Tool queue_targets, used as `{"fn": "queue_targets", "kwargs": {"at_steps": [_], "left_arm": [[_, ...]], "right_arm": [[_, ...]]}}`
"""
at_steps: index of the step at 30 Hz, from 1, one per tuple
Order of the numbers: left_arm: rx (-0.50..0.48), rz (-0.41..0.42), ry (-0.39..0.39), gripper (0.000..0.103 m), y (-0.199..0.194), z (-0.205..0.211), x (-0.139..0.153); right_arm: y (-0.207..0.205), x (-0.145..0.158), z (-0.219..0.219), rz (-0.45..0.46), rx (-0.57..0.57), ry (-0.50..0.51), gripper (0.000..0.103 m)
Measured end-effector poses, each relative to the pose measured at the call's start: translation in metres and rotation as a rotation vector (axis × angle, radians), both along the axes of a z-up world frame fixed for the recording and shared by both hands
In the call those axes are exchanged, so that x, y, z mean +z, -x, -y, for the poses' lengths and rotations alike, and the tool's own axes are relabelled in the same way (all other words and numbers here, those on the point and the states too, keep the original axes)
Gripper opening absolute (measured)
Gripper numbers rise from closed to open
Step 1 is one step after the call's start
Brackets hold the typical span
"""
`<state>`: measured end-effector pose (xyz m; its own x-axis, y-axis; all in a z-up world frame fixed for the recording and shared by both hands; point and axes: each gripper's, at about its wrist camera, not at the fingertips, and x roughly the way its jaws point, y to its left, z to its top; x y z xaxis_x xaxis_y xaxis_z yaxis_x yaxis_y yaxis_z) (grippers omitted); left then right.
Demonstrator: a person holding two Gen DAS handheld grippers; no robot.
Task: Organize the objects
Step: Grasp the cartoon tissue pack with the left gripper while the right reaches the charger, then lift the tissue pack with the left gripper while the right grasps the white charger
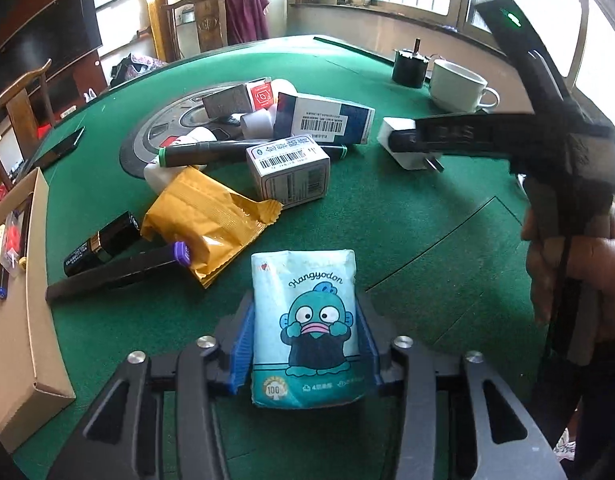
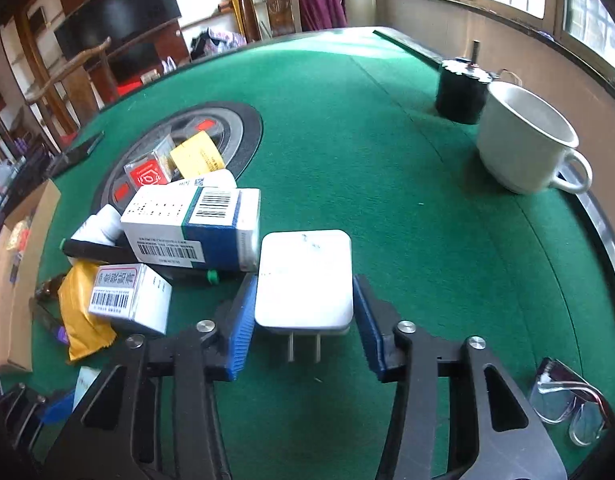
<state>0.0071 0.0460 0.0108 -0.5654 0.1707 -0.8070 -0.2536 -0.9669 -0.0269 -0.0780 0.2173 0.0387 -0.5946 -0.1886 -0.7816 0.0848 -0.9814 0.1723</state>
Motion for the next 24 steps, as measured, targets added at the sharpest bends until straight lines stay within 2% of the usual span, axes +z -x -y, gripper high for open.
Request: {"fn": "queue_targets", "kwargs": {"at_steps": [8,13,24], "left_arm": [[0.036,-0.016,-0.1,0.042,-0.002,0.016,0.014],[0.059,-0.038,-0.133,0.042,-0.009,0.028,0.025],[0.112,-0.084,-0.171,0.043,-0.02,0.059,0.041]], "right_arm": [[-0.023,0.007,-0.027,-0.103,-0.025,0.14,0.045],[-0.038,0.018,-0.022,-0.174,0.028,0.206,0.045],[-0.06,0.025,0.014,-0.18,0.122,0.27,0.045]]}}
